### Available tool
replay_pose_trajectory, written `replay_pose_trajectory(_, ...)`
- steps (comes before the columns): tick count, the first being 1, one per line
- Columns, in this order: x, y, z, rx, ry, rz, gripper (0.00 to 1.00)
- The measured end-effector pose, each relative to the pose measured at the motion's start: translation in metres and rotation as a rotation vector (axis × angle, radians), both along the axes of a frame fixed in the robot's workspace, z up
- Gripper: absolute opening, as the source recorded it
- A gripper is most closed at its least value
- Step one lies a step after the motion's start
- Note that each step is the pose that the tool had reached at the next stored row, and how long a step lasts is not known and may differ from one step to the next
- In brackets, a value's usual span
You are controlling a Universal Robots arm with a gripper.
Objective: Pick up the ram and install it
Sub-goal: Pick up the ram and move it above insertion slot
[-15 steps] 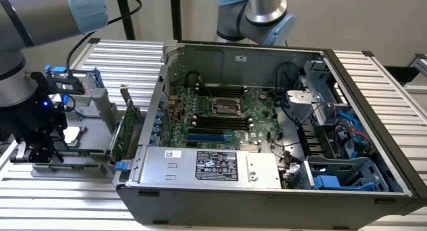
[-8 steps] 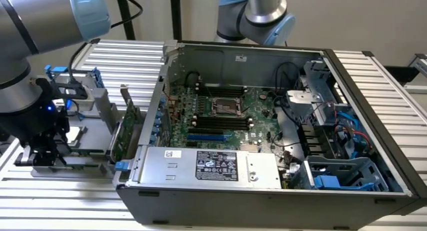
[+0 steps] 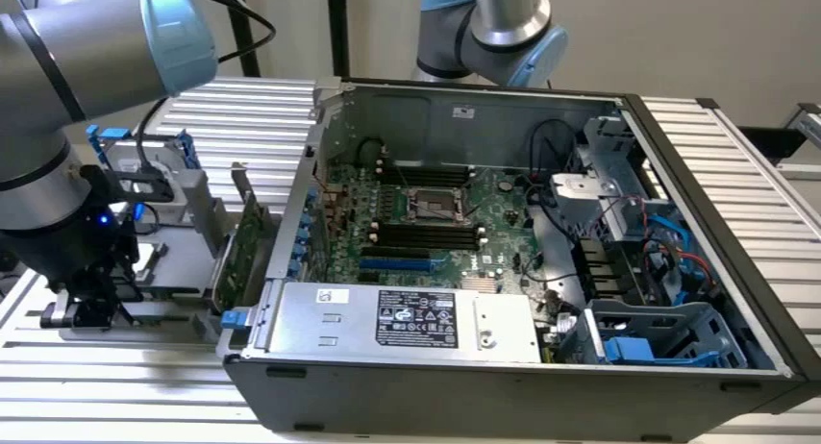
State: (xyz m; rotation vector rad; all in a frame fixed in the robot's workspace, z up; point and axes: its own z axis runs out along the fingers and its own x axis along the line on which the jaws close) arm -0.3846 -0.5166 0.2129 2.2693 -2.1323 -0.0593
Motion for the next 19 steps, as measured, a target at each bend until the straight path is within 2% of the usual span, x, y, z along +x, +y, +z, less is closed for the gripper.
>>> replay_pose_trajectory(10, -0.001, -0.0001, -0.0176, -0.0001, 0.0001, 0.001, 1.00)
replay_pose_trajectory(19, -0.001, 0.0017, -0.0182, 0.0000, 0.0000, 0.001, 1.00)
